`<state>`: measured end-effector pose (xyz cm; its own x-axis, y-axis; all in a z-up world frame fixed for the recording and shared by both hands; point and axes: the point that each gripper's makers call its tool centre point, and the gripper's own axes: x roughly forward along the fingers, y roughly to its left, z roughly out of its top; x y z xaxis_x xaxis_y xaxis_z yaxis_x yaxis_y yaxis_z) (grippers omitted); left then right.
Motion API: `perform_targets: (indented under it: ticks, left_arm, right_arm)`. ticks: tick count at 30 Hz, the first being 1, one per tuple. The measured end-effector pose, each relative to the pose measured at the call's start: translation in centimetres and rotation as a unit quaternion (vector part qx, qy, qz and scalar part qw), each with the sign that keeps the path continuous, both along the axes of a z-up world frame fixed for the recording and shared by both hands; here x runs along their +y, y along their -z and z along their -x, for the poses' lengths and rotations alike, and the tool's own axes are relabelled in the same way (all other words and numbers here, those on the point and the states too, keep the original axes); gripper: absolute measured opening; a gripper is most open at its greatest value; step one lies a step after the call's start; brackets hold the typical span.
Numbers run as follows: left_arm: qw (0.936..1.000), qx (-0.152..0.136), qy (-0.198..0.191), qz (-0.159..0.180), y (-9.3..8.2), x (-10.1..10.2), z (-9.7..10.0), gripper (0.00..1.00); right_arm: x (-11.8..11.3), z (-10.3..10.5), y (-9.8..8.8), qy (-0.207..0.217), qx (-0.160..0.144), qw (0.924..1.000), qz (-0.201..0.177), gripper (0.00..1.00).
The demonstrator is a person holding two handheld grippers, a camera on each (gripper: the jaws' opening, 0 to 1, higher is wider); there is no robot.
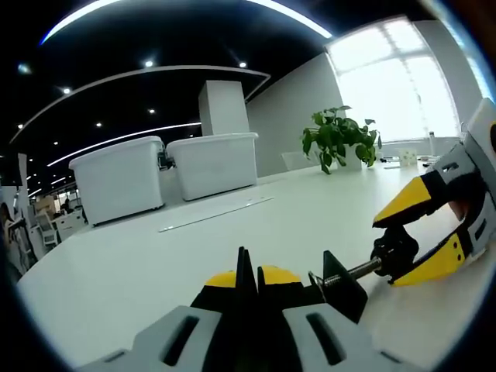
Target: Clamp the fixed fixture on the desktop, loosen the retaining clip, secure it to the edge of the desk, and tighten the retaining clip.
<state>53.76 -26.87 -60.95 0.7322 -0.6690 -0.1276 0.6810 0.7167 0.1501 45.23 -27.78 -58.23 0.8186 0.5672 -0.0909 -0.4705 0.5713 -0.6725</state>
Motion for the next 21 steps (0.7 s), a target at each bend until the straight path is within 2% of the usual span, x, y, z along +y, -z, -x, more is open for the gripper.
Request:
perform_targets:
  ticks: [7, 15, 19, 21]
  left_arm:
    - [1.0, 0.0, 0.0, 0.0, -0.04, -0.01, -0.09, 0.07]
    - [1.0, 0.0, 0.0, 0.0, -0.01, -0.01, -0.02, 0.07]
    - [1.0, 0.0, 0.0, 0.0, 0.0, 0.0, -0.03, 0.07]
    - [1.0, 0.0, 0.001, -0.001, 0.0, -0.04, 0.0, 0.07]
  right_arm:
    - [0.03, 0.01, 0.07, -0.001, -0.012, 0.9998, 0.017, 0.21]
    - [0.22, -0.01, 0.13, -0.001, -0.064, 0.9934, 0.095, 0.21]
    - [0.24, -0.16, 0.08, -0.002, -0.07, 0.9917, 0.107, 0.22]
    - [0.33, 0.14, 0.28, -0.014, -0.071, 0.9876, 0.139, 0.22]
